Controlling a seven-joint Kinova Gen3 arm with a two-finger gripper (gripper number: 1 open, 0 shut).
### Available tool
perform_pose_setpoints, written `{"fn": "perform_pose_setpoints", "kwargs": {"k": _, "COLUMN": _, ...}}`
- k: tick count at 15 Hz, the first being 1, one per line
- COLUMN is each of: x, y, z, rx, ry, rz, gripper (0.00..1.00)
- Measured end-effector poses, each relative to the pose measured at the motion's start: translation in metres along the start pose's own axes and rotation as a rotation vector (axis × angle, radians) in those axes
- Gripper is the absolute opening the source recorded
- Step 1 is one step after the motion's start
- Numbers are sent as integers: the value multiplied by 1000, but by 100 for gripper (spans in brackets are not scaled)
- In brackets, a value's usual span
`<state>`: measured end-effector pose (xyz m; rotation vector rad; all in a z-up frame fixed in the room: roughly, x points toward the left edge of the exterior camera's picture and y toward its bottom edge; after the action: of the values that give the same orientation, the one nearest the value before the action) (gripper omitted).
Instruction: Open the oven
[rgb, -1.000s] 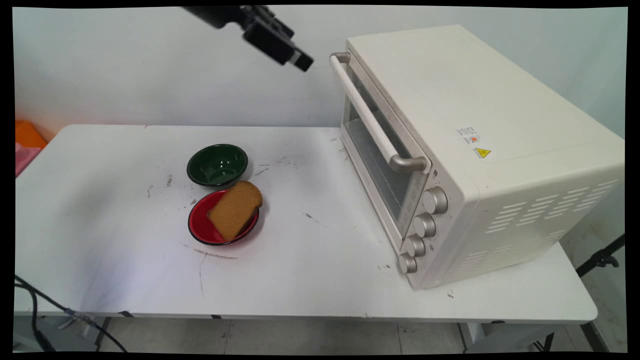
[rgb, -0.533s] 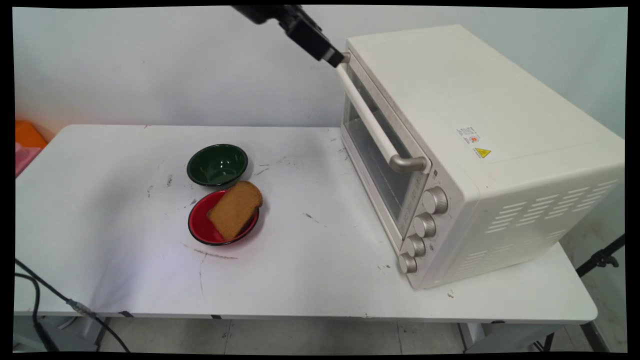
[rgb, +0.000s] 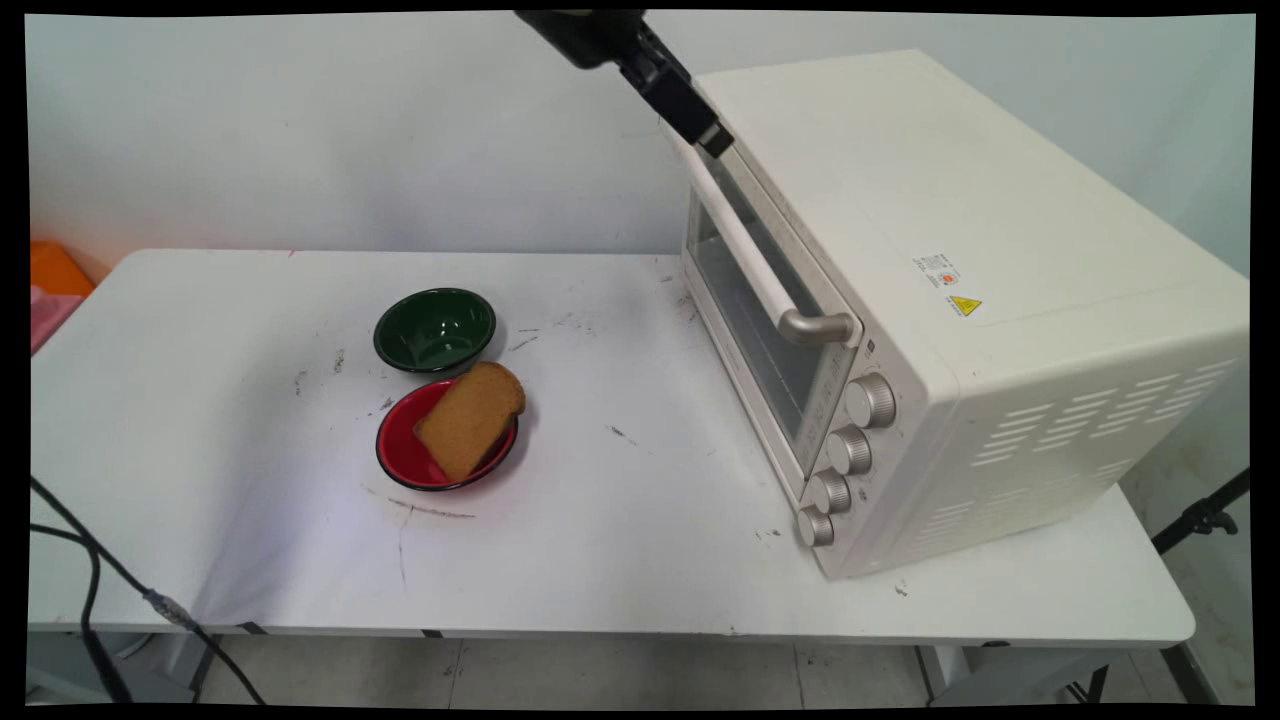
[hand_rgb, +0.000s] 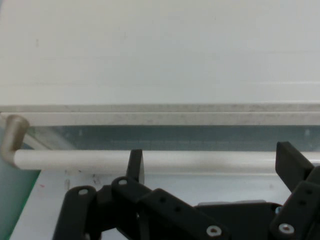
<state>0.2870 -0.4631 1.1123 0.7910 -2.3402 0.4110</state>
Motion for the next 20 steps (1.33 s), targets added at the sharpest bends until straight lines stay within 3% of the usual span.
{"fn": "perform_pose_setpoints", "kwargs": {"k": 9, "x": 10, "y": 0, "z": 38, "rx": -22, "ry": -50, "rz": 23, "gripper": 100}}
{"fn": "perform_pose_setpoints", "kwargs": {"k": 10, "x": 11, "y": 1, "z": 42, "rx": -25, "ry": -55, "rz": 26, "gripper": 0}}
{"fn": "perform_pose_setpoints", "kwargs": {"k": 20, "x": 14, "y": 2, "z": 63, "rx": -31, "ry": -73, "rz": 35, "gripper": 0}}
